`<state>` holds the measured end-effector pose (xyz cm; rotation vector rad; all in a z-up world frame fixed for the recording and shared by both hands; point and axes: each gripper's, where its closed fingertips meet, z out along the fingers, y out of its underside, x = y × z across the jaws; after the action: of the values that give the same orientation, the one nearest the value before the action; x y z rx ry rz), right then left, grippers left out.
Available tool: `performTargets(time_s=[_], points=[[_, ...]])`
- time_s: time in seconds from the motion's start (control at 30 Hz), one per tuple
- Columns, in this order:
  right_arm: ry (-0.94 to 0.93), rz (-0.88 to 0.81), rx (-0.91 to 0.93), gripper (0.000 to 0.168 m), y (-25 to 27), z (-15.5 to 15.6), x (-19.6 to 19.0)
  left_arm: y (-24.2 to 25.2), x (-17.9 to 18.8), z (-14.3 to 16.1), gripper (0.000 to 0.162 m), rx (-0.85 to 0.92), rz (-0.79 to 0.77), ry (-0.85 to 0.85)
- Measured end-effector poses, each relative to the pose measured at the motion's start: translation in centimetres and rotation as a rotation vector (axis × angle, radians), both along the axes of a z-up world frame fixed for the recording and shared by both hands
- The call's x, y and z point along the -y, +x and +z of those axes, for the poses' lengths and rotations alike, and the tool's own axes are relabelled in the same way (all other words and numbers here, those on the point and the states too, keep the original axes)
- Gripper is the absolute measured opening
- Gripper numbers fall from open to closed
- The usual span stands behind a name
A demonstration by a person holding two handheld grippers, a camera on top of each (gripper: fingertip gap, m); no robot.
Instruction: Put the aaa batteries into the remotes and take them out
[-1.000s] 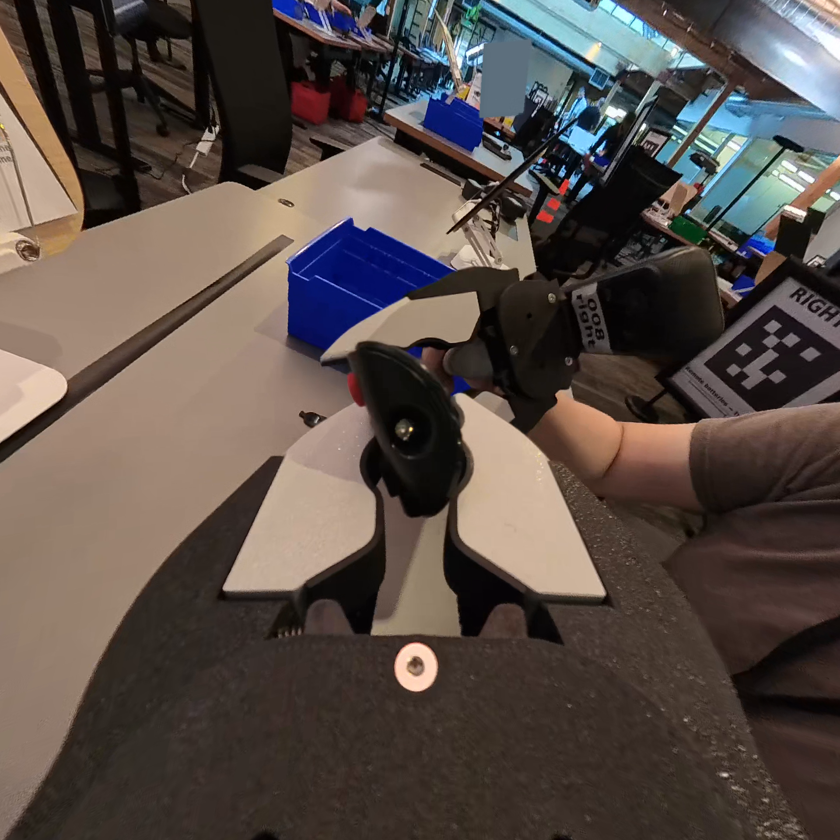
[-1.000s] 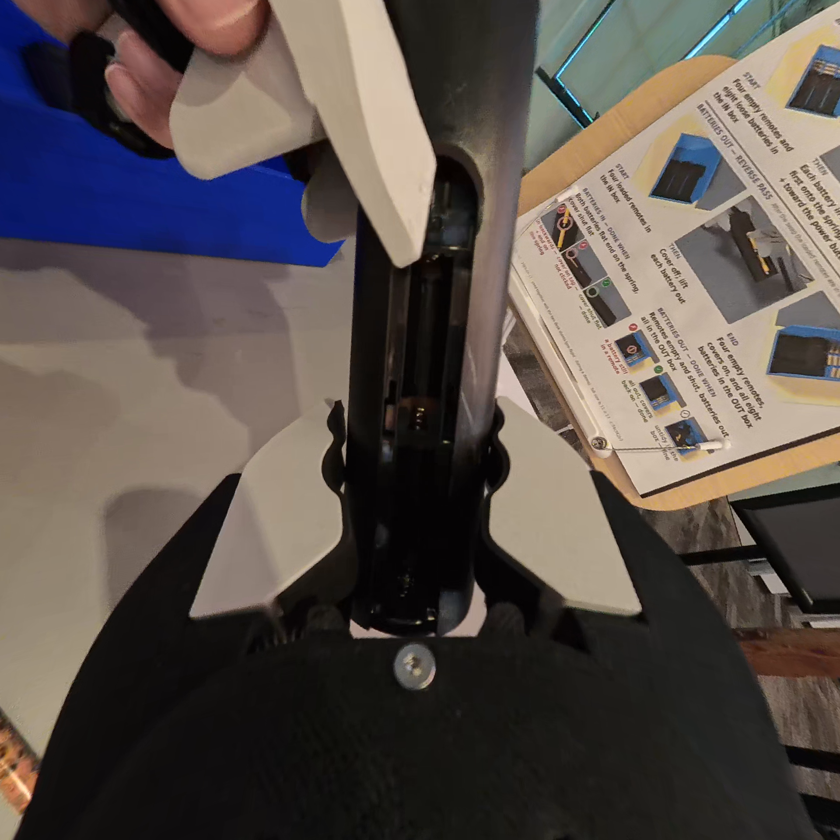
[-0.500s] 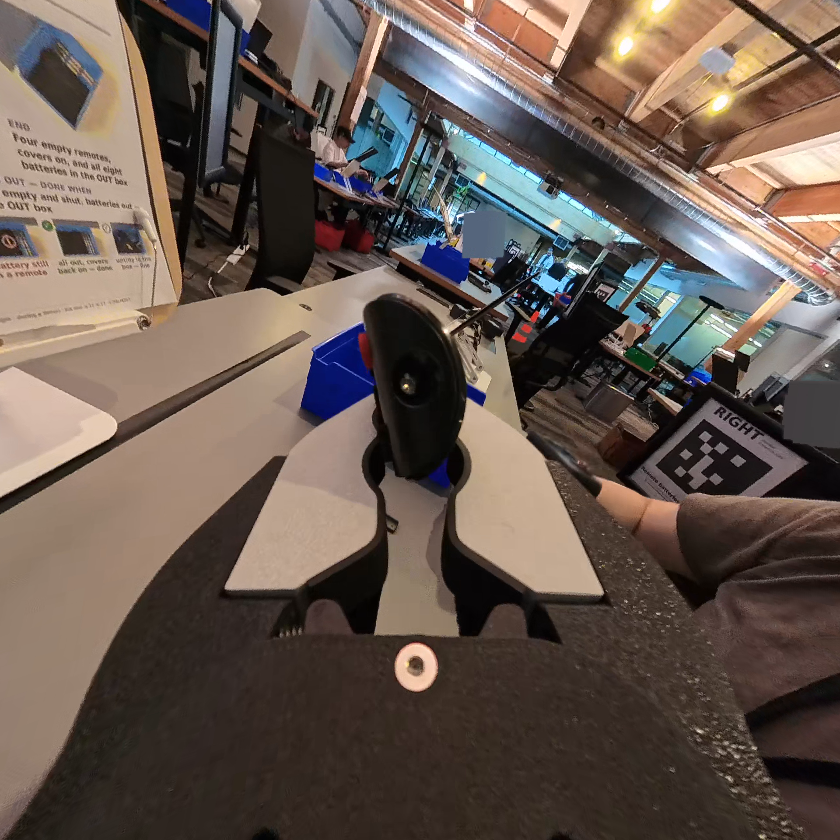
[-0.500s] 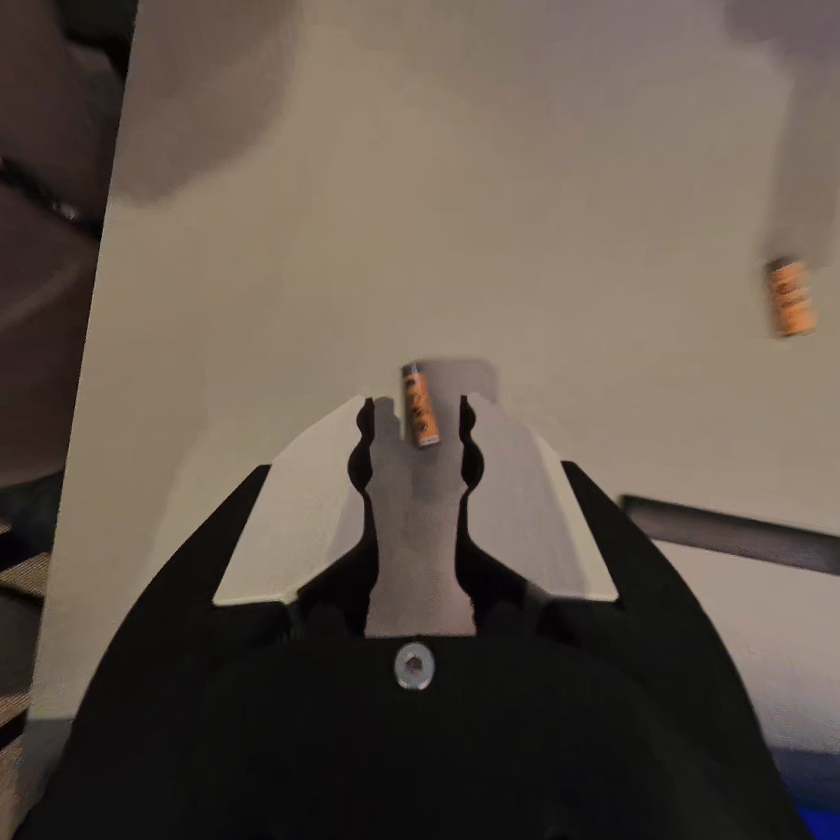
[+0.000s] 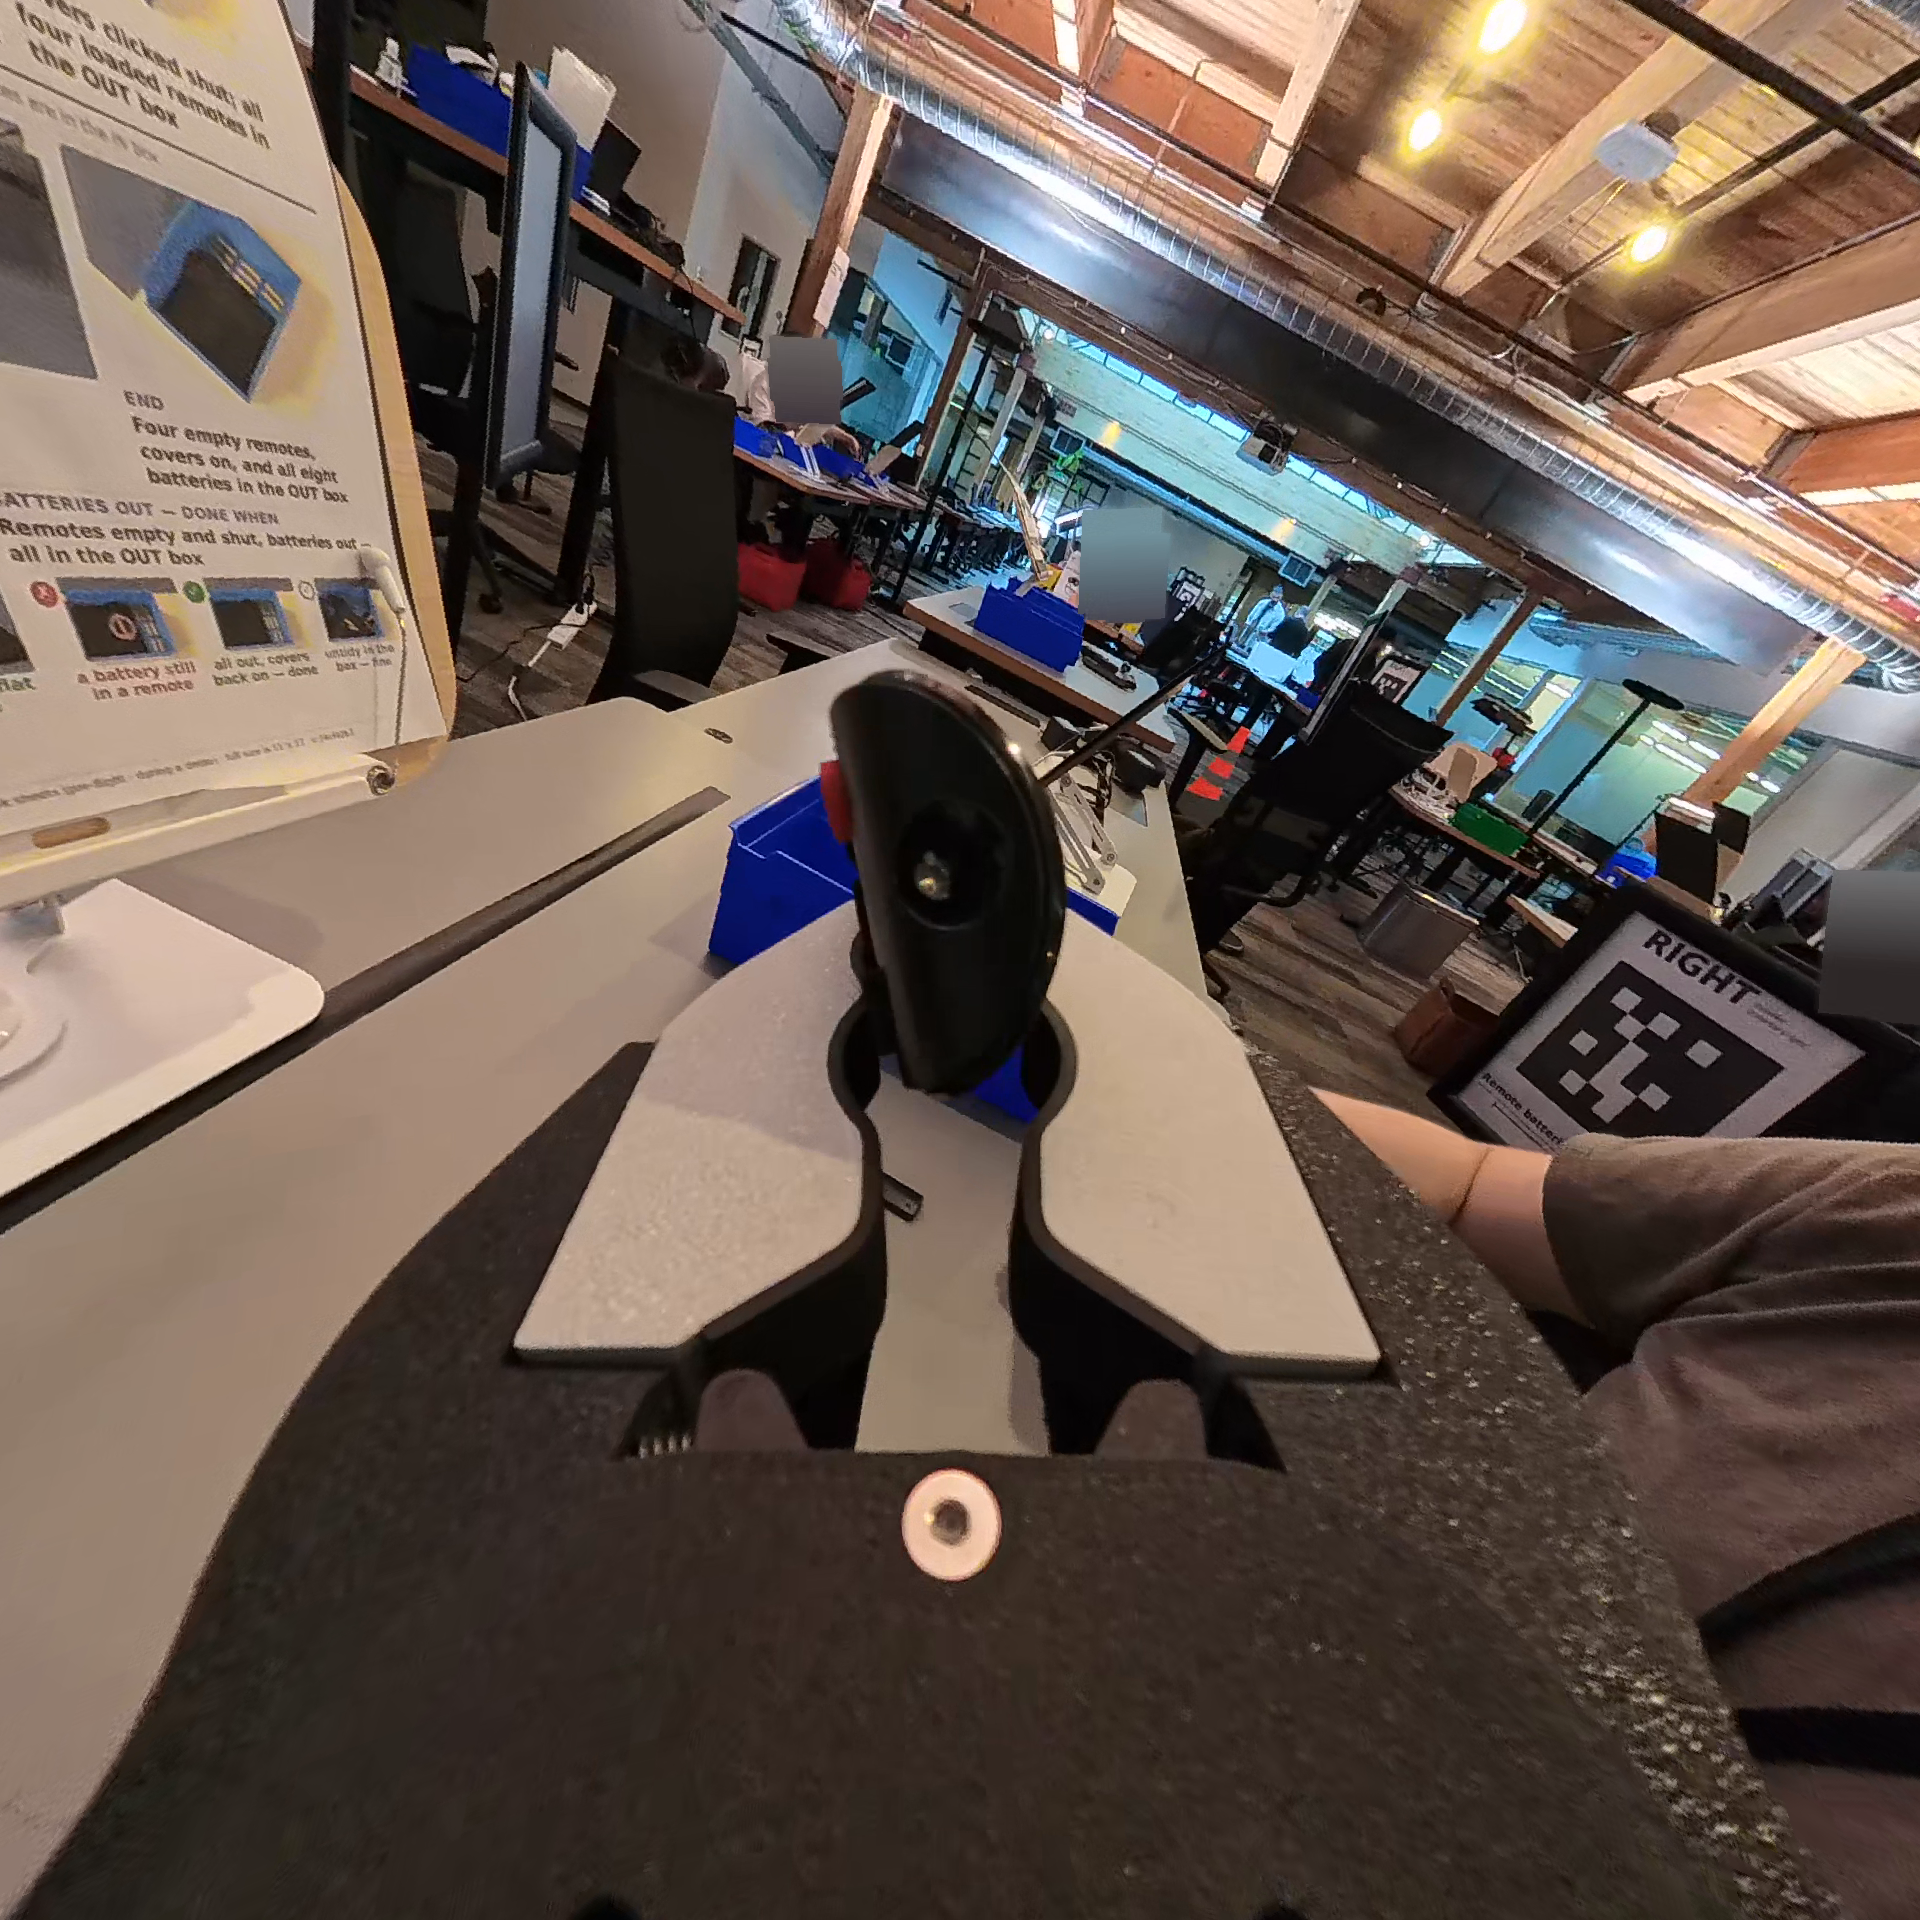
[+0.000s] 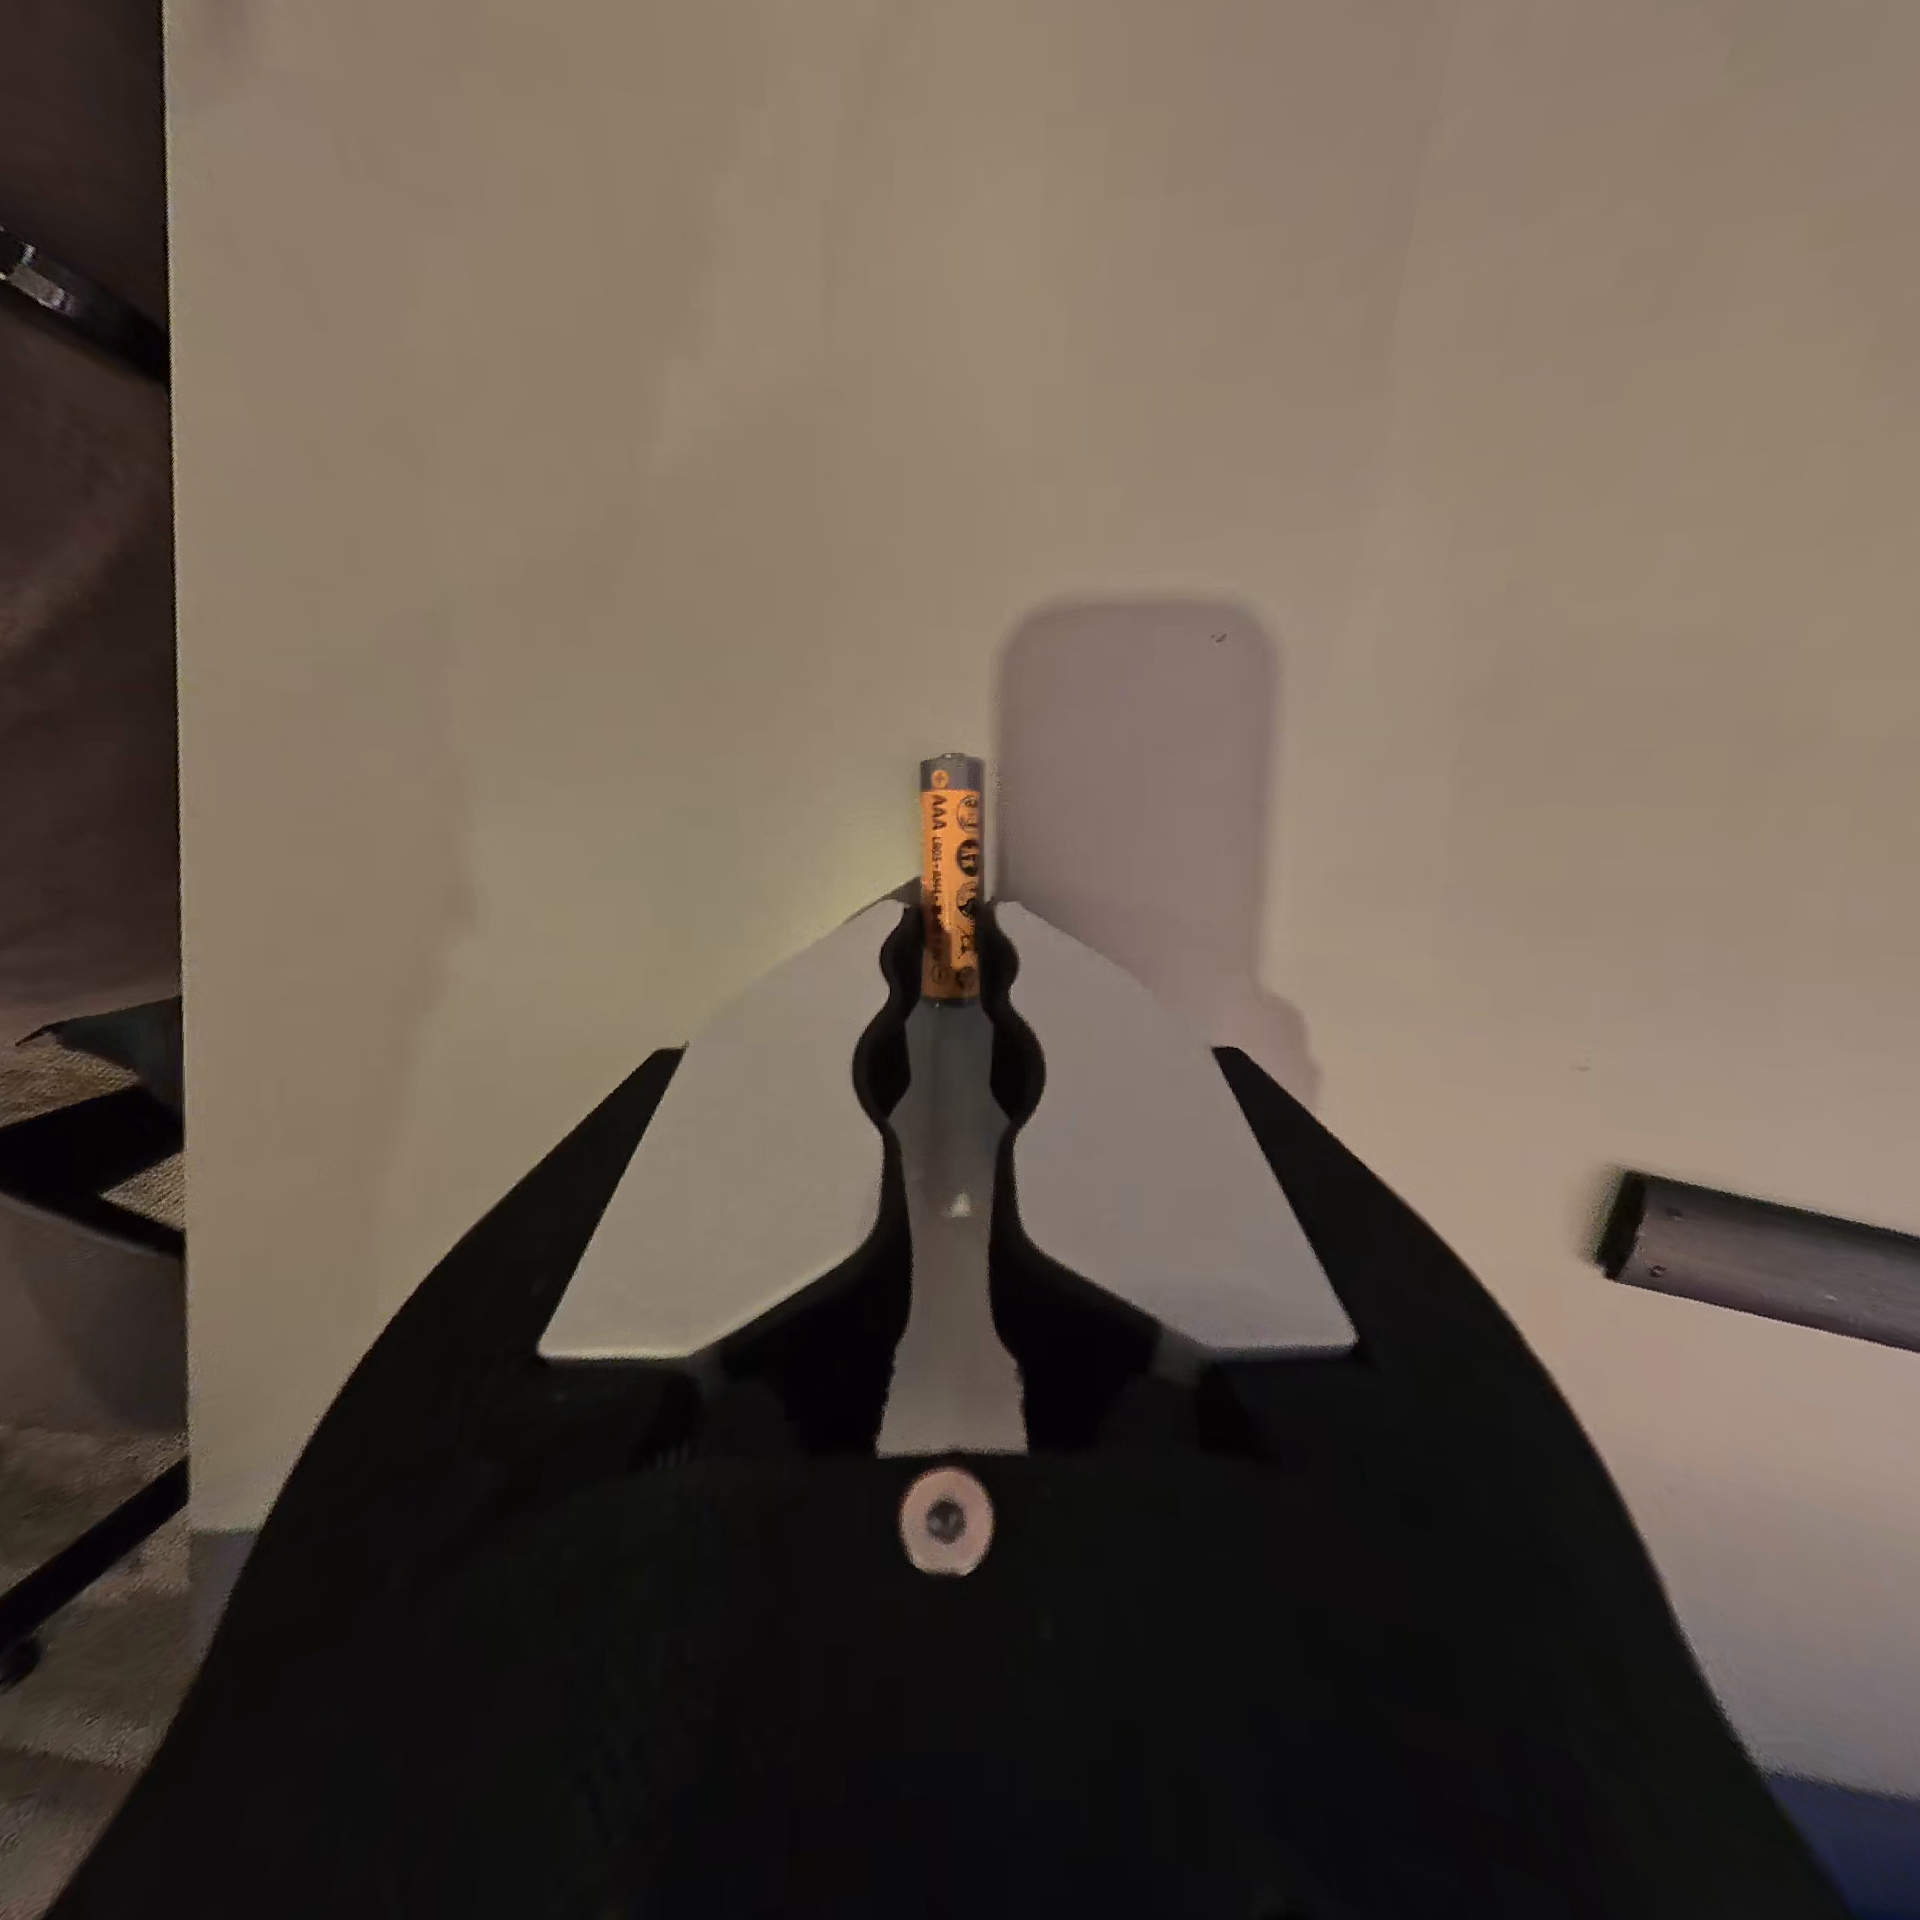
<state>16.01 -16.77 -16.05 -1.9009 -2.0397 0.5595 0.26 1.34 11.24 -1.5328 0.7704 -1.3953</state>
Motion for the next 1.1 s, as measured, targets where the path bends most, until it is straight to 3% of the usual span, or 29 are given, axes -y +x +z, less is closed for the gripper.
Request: performTargets(time_s=[0.07,0.13,0.27,0.33,0.47,0.63,0.77,0.87,0.97,1.1], points=[[0.07,-0.048,-0.047,0.012,0.1,1.7,-1.1,-0.3,0.0,0.3,0.023,0.006,0.012,0.009],[0.204,-0.146,-0.082,0.012,2.1,5.5,-4.0,-0.5,0.1,0.5,0.023,0.013,0.013,0.014],[0.328,-0.481,-0.178,0.012,12.5,14.2,-13.5,-0.7,0.3,0.9,0.023,0.03,0.013,0.021],[0.311,-0.585,-0.084,0.012,18.9,14.0,-18.3,-0.7,0.5,1.2,0.023,0.046,0.007,0.022],[0.197,-0.651,0.184,0.012,26.0,8.4,-23.3,-0.5,0.9,1.5,0.023,0.054,-0.011,0.03],[0.155,-0.548,0.282,0.013,26.0,2.7,-26.3,-0.2,1.2,1.4,0.023,0.031,-0.008,0.042],[0.165,-0.489,0.214,0.014,23.8,1.4,-28.2,0.1,1.2,1.3,0.023,0.022,-0.013,0.044],[0.2,-0.486,0.215,0.016,23.3,1.6,-28.9,0.2,1.3,1.3,0.023,0.015,-0.02,0.048],[0.252,-0.517,0.235,0.03,24.1,3.8,-29.1,0.0,1.2,1.3,0.023,0.018,-0.013,0.047],[0.503,-0.56,0.154,0.029,22.6,12.5,-29.0,-0.9,0.9,1.7,0.023,0.041,0.011,0.046]])
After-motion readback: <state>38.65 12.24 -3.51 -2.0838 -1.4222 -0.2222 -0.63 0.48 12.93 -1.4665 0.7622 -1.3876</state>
